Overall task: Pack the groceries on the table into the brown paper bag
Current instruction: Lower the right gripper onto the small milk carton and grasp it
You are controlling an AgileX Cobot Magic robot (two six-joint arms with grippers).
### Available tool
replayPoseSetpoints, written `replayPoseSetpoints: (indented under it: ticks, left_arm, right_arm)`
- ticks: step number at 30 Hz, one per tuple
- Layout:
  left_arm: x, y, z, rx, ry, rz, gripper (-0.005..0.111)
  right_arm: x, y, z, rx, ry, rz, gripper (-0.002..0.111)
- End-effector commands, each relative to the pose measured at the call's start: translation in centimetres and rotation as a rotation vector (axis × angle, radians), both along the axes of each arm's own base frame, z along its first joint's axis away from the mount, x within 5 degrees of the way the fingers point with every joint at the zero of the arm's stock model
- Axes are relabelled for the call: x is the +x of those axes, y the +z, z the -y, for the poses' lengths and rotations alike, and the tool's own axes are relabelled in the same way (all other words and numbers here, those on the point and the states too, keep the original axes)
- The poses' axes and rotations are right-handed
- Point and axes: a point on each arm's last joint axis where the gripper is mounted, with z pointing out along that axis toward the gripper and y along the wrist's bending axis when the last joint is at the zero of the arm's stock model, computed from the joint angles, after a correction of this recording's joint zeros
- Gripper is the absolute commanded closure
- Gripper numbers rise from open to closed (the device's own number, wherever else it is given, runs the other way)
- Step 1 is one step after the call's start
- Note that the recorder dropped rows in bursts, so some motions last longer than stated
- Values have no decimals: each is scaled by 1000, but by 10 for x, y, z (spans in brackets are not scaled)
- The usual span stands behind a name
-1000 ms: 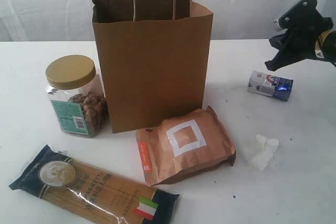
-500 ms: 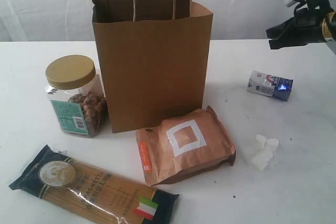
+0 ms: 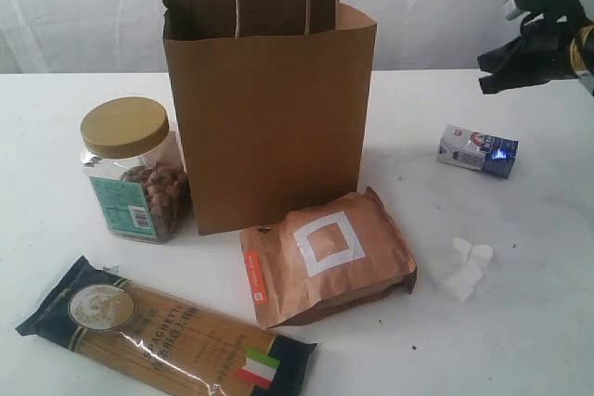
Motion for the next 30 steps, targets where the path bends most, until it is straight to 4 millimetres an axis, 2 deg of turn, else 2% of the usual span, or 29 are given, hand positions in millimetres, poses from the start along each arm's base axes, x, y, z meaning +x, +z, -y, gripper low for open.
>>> replayPoseSetpoints:
  ticks: [1, 3, 5, 6, 9, 10, 16, 19, 21, 24, 27, 30]
  left_arm:
    - [-1, -1, 1, -14, -12, 1, 107]
    - [-1, -1, 1, -14, -12, 1, 107]
    - [-1, -1, 1, -14, -12, 1, 107]
    - [-1, -1, 1, -14, -12, 1, 107]
    - [-1, -1, 1, -14, -12, 1, 107]
    - [-1, -1, 1, -14, -12, 1, 107]
    - [-1, -1, 1, -14, -12, 1, 107]
    - [-1, -1, 1, -14, -12, 1, 107]
    - [-1, -1, 1, -14, -12, 1, 107]
    - [-1, -1, 1, -14, -12, 1, 107]
    - [-1, -1, 1, -14, -12, 1, 107]
    - [-1, -1, 1, -14, -12, 1, 107]
  right_arm:
    - [4, -4, 9, -404, 173, 185, 108]
    - [4, -5, 10, -568, 268, 262, 108]
    - [6, -3, 10, -572, 267, 269, 108]
    - [6, -2, 10, -523, 231, 247, 108]
    - [8, 1, 12, -215, 29, 105, 108]
    - [8, 4, 12, -171, 12, 92, 108]
    - [9, 34, 6, -75, 41, 134, 108]
    - [5, 41, 5, -68, 39, 140, 108]
    - [4, 41, 9, -147, 18, 166, 108]
    - [2, 43, 24, -359, -79, 210, 108]
    - [-9, 45, 39, -537, -334, 177, 108]
    - [-29, 48, 37, -702, -515, 145, 108]
